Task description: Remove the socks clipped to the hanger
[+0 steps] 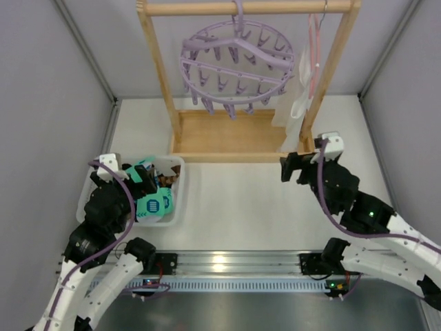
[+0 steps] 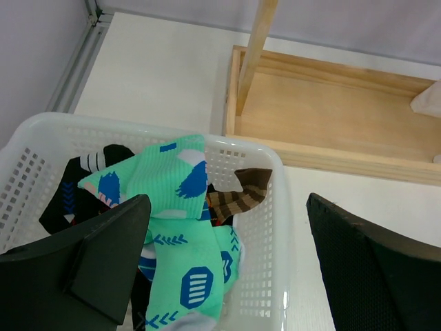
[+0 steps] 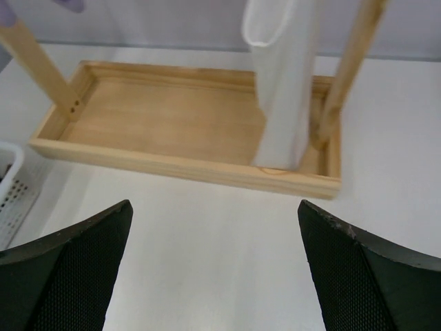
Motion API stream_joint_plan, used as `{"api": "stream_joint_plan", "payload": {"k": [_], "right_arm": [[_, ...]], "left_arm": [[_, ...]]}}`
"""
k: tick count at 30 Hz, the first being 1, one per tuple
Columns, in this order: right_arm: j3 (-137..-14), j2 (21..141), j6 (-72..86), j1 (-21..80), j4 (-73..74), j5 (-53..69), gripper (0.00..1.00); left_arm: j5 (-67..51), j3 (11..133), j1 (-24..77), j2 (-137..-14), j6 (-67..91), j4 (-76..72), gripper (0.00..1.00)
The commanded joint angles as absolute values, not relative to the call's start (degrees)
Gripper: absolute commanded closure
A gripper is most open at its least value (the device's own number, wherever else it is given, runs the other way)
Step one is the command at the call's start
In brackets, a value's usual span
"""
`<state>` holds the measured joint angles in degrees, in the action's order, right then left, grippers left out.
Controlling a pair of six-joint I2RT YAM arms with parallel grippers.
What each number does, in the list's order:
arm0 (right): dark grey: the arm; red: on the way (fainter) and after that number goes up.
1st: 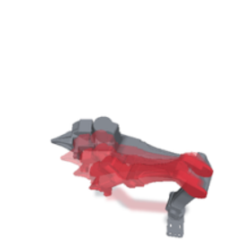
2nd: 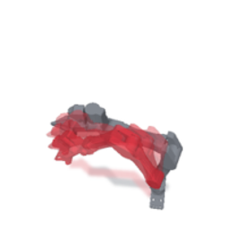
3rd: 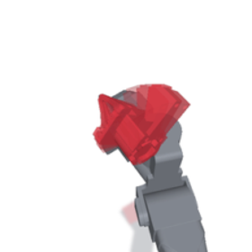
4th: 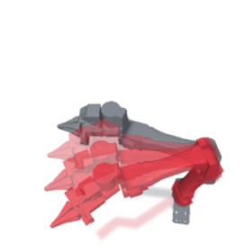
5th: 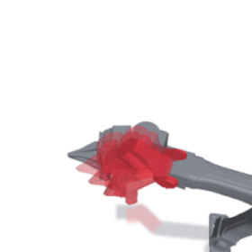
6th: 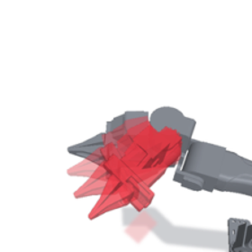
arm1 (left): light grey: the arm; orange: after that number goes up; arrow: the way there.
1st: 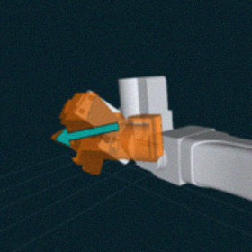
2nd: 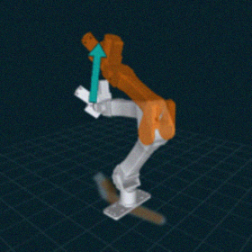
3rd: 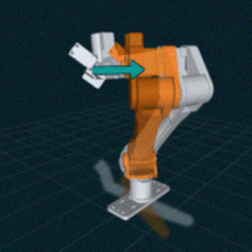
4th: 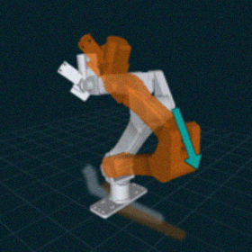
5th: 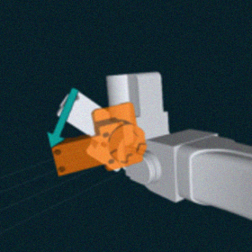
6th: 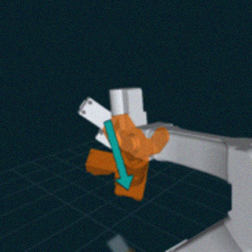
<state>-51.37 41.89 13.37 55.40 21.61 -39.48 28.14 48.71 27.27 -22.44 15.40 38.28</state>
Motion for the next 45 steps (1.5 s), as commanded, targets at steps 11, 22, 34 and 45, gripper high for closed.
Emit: {"api": "stream_joint_plan", "payload": {"k": [11,22,34,45], "right_arm": [[-50.2,22.9,16.7,53.2,43.7,-54.1,0.01],[-51.9,25.0,18.6,53.2,48.3,-53.7,0.01],[-50.5,25.8,19.2,53.2,47.5,-54.3,0.01],[-49.9,25.8,19.2,53.3,46.4,-54.8,0.01]], "left_arm": [[22.7,47.4,20.0,-20.5,17.0,35.8,0.01],[22.2,47.1,20.0,-21.4,17.3,35.6,0.02],[22.8,47.1,20.0,-22.3,17.7,35.8,0.02],[23.6,47.0,20.0,-21.6,17.8,35.7,0.02]]}}
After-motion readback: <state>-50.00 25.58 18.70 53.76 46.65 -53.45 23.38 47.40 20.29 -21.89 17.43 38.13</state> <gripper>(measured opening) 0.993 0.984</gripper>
